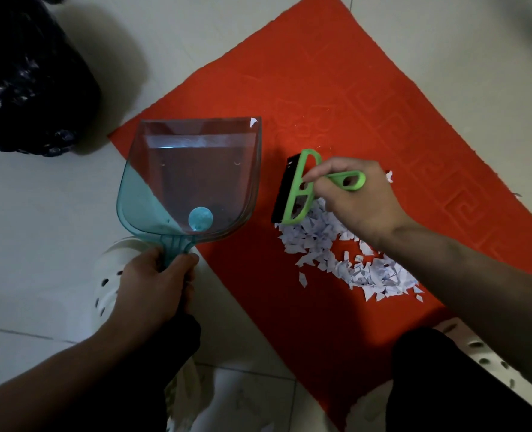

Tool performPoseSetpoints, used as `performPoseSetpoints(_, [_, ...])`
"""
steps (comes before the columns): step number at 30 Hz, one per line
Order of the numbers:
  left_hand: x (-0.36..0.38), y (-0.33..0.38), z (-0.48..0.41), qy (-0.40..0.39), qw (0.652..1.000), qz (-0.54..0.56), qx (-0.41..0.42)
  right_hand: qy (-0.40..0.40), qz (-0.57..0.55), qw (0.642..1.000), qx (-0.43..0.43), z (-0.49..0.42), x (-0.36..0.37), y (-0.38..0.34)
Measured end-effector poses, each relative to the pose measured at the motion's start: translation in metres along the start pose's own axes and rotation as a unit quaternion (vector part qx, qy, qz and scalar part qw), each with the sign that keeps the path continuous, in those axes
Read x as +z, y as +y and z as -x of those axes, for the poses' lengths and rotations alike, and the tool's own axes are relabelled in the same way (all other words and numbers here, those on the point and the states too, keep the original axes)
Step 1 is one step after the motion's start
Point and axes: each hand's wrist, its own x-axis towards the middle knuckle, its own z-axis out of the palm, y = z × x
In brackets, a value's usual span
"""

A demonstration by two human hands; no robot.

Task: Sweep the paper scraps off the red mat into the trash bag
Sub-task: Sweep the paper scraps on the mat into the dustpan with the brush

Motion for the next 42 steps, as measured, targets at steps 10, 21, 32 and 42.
performPoseSetpoints(10, [0.000,-0.001,-0.001,-0.006,1.000,0.012,-0.013,0.023,0.045,0.998,0.025,0.007,-0.017,0.010])
performPoseSetpoints(21, [0.000,-0.002,0.000,-0.017,1.000,0.001,-0.011,-0.058,-0.011,0.998,0.032,0.032,0.006,0.009])
performPoseSetpoints(32, [0.000,0.001,0.003,-0.019,1.000,-0.002,-0.013,0.012,0.039,0.999,0.010,0.032,-0.028,0.018])
performPoseSetpoints(42, [0.002,0.002,0.004,-0.028,0.999,-0.029,-0.001,-0.168,0.091,0.981,0.007,0.056,-0.003,0.032])
